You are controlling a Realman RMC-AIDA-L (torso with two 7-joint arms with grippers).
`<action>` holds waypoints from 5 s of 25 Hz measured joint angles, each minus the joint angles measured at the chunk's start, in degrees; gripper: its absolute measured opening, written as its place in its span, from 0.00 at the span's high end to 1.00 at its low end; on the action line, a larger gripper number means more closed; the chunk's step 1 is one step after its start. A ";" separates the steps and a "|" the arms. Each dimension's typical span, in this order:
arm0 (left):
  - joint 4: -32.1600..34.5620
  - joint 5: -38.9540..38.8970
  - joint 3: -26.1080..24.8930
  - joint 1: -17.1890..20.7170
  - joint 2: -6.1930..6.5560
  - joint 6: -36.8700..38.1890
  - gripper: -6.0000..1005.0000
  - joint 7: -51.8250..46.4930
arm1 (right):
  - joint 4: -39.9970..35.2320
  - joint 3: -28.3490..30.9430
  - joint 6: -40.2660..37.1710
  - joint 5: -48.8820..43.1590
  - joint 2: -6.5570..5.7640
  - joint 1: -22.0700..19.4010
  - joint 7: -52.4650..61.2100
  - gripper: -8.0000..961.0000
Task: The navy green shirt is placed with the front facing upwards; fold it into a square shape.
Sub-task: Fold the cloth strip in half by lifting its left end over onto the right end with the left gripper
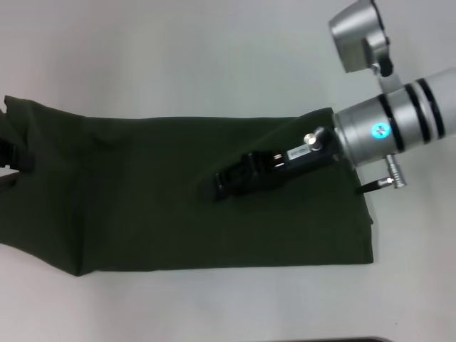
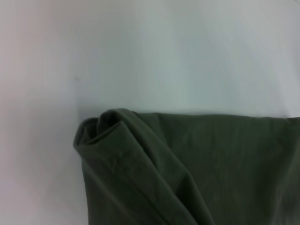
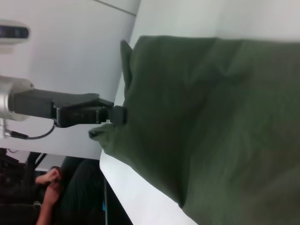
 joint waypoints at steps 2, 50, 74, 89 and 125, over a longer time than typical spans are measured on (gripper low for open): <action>0.05 0.01 0.00 -0.03 -0.06 -0.01 0.98 0.00 | 1.50 -0.13 1.30 0.18 0.07 1.19 -0.33 0.50; -0.06 0.01 0.00 -0.33 -0.42 -0.08 0.98 0.00 | 10.31 -6.79 14.09 7.02 0.83 6.00 1.03 0.98; -0.25 0.01 0.00 -0.47 -0.96 0.05 0.98 0.01 | 18.37 -6.86 23.27 6.38 1.20 10.78 -1.35 0.98; -0.31 0.01 0.00 -0.60 -0.86 -0.01 0.98 -0.38 | 12.51 -7.56 19.44 8.22 0.84 7.71 -0.45 0.97; 0.18 -1.27 -0.75 -0.58 0.26 2.63 0.98 -0.38 | -13.31 -11.46 2.94 17.24 -12.16 -12.27 3.77 0.87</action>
